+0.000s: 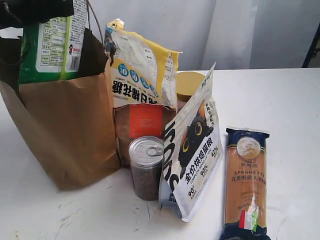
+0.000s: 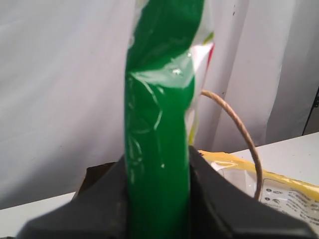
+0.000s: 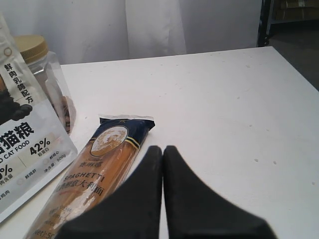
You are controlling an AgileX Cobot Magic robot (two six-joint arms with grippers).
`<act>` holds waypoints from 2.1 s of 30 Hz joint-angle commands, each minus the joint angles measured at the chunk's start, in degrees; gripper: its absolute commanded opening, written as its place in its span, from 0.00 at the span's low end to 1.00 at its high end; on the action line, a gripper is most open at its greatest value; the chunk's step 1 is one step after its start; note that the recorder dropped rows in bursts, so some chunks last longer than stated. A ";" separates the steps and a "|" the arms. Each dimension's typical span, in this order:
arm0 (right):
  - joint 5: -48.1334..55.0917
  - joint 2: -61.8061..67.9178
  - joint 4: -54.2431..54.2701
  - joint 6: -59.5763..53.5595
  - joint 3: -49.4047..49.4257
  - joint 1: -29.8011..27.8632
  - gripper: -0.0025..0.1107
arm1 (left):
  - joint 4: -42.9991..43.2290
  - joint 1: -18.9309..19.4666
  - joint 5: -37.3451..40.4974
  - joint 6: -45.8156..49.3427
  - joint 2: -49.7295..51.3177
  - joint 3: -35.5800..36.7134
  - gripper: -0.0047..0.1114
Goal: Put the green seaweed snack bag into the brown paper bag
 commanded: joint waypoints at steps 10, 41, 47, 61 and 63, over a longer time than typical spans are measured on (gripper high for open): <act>-0.25 -0.37 0.13 -0.15 0.14 -0.32 0.02 | 2.40 0.09 -3.11 -0.30 -0.18 0.43 0.27; -0.25 -0.37 0.13 -0.15 0.14 -0.32 0.02 | 2.27 0.09 -2.25 -4.79 -9.94 3.25 0.42; -0.25 -0.37 0.13 -0.15 0.14 -0.32 0.02 | 2.42 -0.07 0.33 -7.80 -16.66 9.29 0.04; -0.25 -0.37 0.13 -0.15 0.14 -0.32 0.02 | 7.19 -0.07 4.89 -5.97 -31.21 14.10 0.04; -0.25 -0.37 0.13 -0.15 0.14 -0.32 0.02 | 6.99 -0.07 6.80 -5.97 -32.55 14.10 0.04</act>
